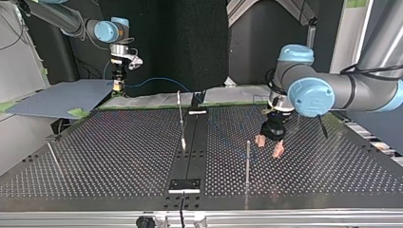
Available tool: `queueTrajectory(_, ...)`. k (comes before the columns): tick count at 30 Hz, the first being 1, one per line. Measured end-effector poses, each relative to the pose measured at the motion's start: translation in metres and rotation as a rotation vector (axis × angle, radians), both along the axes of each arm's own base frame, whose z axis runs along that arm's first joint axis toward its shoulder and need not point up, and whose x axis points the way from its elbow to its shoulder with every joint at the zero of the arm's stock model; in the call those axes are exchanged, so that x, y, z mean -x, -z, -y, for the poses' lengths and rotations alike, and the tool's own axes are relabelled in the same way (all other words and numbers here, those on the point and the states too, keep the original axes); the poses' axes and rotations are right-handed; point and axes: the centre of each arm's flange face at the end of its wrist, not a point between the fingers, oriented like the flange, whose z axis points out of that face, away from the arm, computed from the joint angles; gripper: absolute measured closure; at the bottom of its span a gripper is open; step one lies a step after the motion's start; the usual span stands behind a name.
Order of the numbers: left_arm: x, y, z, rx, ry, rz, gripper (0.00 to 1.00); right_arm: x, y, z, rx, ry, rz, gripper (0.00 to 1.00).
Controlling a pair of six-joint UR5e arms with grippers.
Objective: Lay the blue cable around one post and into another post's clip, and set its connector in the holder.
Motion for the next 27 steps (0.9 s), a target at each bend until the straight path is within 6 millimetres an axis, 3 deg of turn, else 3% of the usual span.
queueTrajectory(10, 0.029, -0.008, -0.007, 0.083, -0.053, 0.047, 0.00, -0.001, -0.001, 0.000, 0.001, -0.002, 0.000, 1.00)
queueTrajectory(17, 0.051, -0.001, -0.015, 0.070, -0.109, 0.000, 0.00, -0.001, -0.001, 0.000, 0.003, -0.002, 0.003, 1.00)
queueTrajectory(27, 0.075, -0.065, -0.023, -0.018, -0.172, 0.069, 0.00, 0.000, -0.002, 0.002, 0.007, 0.000, 0.012, 1.00)
